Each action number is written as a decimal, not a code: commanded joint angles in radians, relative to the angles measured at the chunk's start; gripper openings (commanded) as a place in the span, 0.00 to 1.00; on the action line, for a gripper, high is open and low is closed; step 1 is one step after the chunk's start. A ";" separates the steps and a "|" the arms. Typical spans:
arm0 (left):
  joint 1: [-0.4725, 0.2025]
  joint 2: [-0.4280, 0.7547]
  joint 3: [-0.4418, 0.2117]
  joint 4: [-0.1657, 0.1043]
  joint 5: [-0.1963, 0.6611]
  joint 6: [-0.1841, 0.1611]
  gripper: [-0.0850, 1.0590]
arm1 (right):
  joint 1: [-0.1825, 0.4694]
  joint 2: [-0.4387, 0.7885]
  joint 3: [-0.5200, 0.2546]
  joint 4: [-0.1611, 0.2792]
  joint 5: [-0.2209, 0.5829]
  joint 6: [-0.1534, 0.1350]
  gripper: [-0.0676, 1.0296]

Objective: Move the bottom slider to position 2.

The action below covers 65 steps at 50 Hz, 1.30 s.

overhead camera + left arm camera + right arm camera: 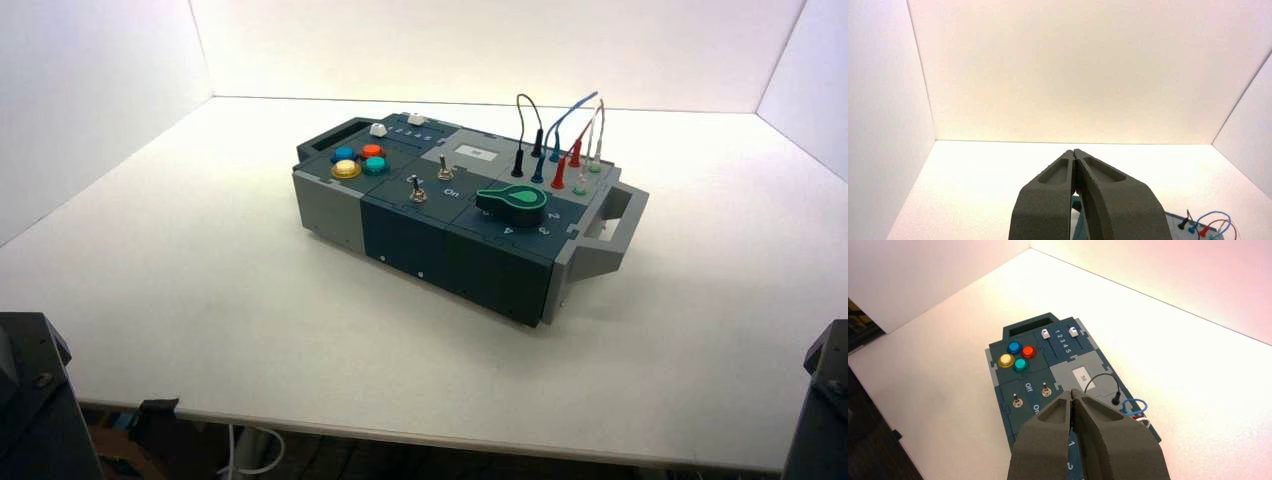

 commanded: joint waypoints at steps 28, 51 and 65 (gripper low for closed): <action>0.003 -0.009 -0.002 -0.002 0.002 0.014 0.05 | -0.003 0.003 -0.012 0.003 -0.008 0.003 0.04; 0.000 0.049 0.023 -0.003 0.018 0.014 0.05 | -0.003 0.003 -0.012 0.008 -0.008 0.003 0.04; -0.008 0.330 -0.037 -0.003 -0.044 0.012 0.05 | -0.002 -0.002 -0.009 0.021 -0.006 0.006 0.04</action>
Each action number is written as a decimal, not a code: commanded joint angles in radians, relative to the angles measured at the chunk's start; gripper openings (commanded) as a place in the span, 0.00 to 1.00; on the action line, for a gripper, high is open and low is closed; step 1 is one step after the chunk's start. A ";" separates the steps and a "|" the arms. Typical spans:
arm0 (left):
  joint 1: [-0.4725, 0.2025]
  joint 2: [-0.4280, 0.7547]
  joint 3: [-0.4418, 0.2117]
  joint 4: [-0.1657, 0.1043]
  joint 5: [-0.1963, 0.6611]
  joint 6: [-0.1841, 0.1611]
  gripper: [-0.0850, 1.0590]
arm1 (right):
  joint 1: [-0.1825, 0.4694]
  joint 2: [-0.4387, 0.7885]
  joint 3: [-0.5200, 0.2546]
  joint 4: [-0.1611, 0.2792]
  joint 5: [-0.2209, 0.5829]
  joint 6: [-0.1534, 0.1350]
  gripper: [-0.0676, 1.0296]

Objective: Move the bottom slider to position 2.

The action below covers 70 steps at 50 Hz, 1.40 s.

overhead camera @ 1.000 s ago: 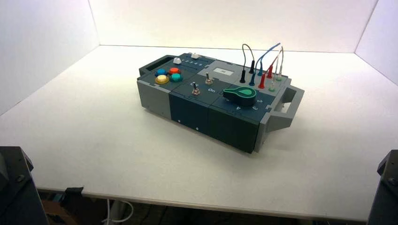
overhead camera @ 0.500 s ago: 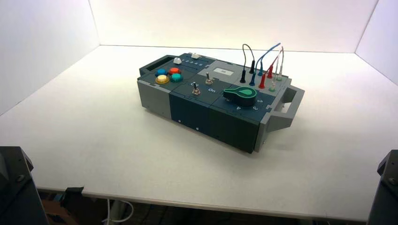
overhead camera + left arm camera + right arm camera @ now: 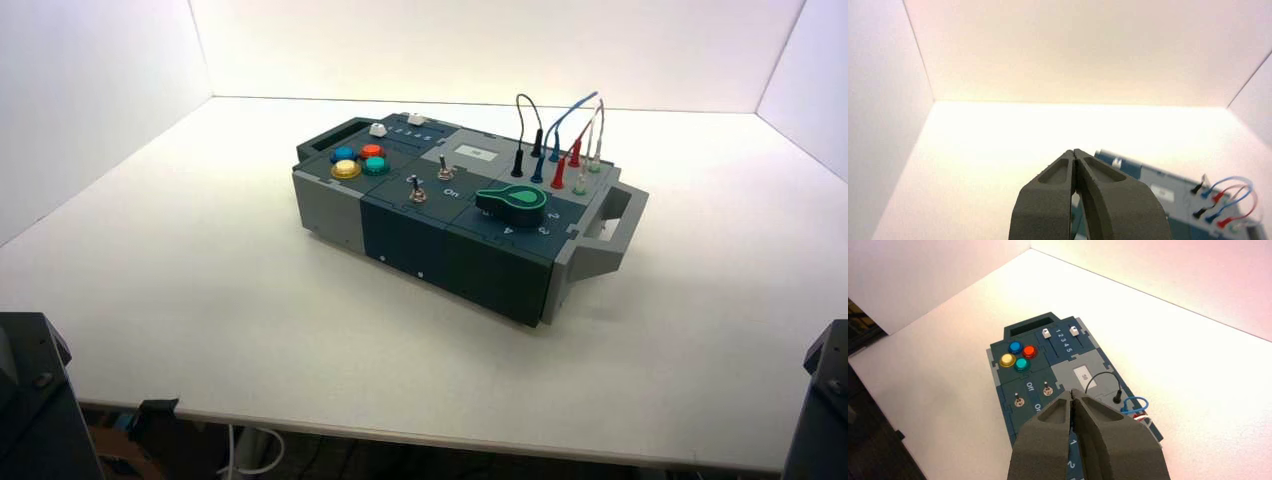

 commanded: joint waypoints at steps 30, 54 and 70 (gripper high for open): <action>-0.149 0.847 -0.445 -0.008 -0.123 -0.009 0.05 | -0.003 -0.025 -0.014 0.003 -0.005 0.002 0.04; -0.166 1.057 -0.492 -0.015 -0.109 -0.020 0.05 | -0.003 -0.009 -0.015 0.003 -0.005 0.002 0.04; -0.179 1.132 -0.523 -0.015 -0.109 -0.020 0.05 | -0.003 0.012 -0.020 0.003 -0.005 0.002 0.04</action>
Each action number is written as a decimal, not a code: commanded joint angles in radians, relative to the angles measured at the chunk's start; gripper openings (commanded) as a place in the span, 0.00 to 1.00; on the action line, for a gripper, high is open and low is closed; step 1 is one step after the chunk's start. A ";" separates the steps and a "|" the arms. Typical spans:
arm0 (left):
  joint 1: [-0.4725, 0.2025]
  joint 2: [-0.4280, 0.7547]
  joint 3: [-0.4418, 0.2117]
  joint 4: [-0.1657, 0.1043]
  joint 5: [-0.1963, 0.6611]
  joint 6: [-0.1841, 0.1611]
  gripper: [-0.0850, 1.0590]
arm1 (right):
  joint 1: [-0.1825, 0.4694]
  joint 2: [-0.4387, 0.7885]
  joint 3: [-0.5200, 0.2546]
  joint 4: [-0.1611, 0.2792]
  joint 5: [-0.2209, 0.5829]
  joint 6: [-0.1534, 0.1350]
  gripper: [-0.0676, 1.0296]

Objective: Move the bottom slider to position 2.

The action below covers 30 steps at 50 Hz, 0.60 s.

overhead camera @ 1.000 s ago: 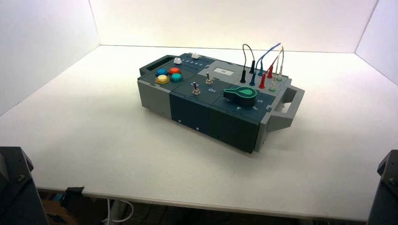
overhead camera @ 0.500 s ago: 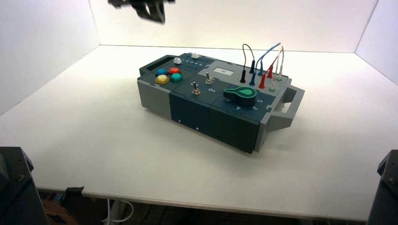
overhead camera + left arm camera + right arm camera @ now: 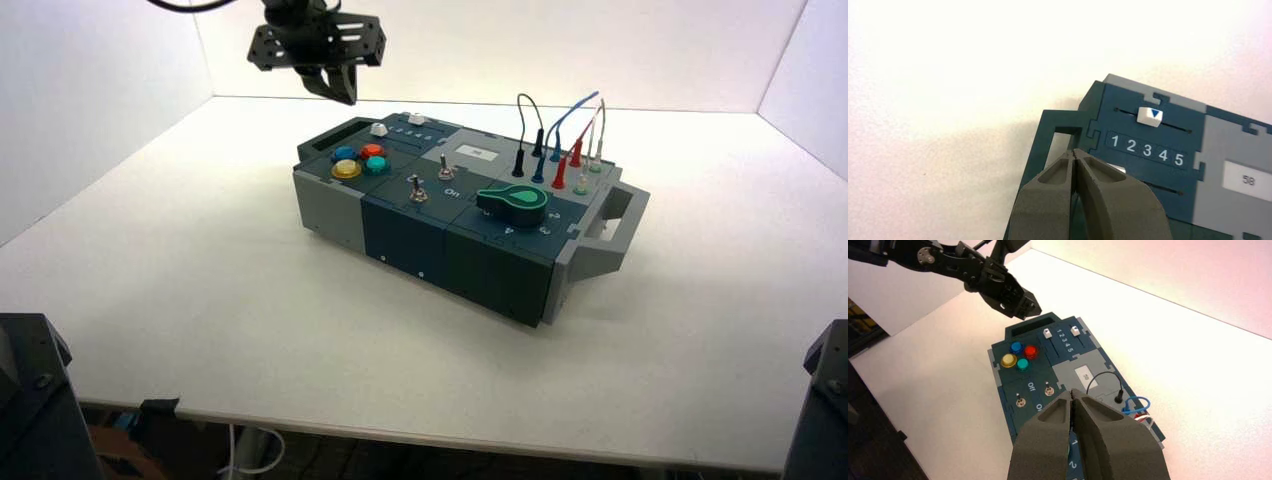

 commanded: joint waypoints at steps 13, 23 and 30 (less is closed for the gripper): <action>-0.034 0.020 -0.057 -0.003 -0.003 -0.002 0.05 | -0.002 0.011 -0.021 0.003 -0.005 0.002 0.04; -0.041 0.029 -0.074 -0.003 0.015 -0.002 0.05 | -0.002 0.011 -0.023 0.003 -0.003 0.002 0.04; -0.043 0.029 -0.074 -0.003 0.021 -0.002 0.05 | -0.002 0.012 -0.023 0.003 -0.003 0.002 0.04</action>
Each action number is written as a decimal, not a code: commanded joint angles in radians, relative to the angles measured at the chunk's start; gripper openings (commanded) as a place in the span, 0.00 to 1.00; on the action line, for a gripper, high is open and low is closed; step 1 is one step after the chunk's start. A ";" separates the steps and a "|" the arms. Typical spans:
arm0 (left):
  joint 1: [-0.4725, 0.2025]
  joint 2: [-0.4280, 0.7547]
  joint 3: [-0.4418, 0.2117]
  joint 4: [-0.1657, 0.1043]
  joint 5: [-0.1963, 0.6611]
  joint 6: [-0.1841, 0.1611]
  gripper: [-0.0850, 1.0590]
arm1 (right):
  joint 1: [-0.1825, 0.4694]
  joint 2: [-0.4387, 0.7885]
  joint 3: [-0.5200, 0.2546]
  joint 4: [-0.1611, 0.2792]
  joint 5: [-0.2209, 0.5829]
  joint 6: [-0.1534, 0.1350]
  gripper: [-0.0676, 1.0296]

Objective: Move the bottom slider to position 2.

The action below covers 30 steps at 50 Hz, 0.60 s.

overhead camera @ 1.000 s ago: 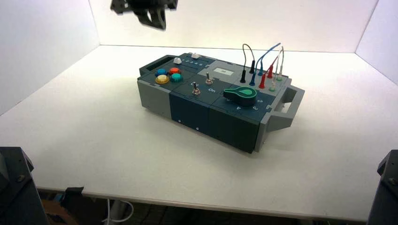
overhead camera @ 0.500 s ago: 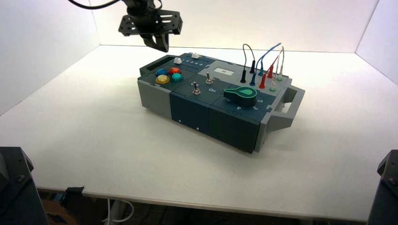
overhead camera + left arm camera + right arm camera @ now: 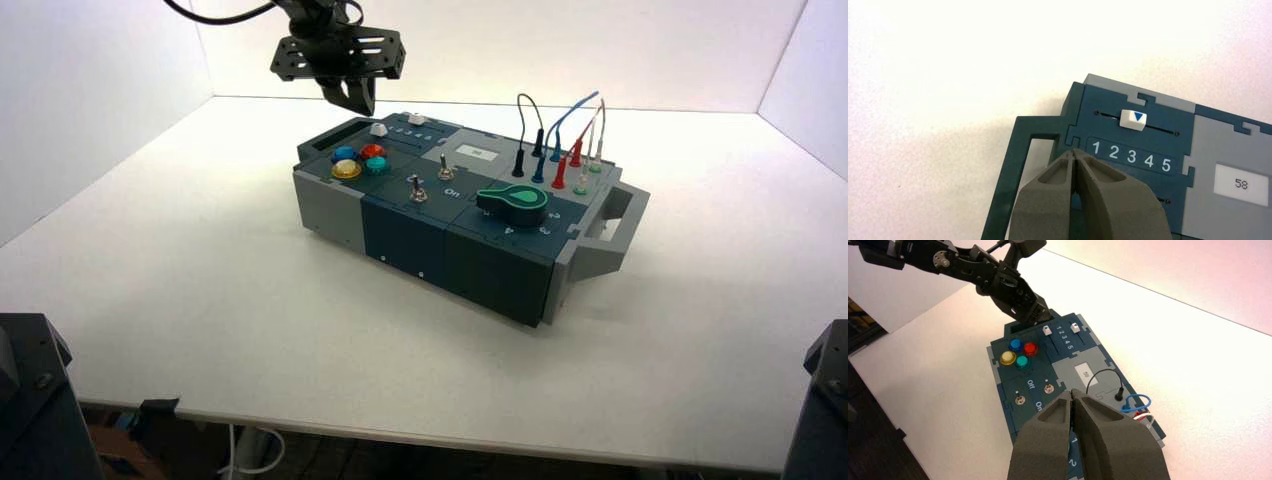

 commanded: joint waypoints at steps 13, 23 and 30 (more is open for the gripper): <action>-0.009 -0.017 -0.023 0.000 0.020 -0.002 0.05 | -0.003 0.003 -0.023 0.003 -0.003 0.002 0.04; -0.009 -0.011 -0.023 -0.002 0.031 -0.002 0.05 | -0.003 0.003 -0.023 0.003 -0.005 0.002 0.04; -0.009 -0.003 -0.023 0.000 0.044 -0.002 0.05 | -0.003 0.003 -0.025 0.003 -0.005 0.002 0.04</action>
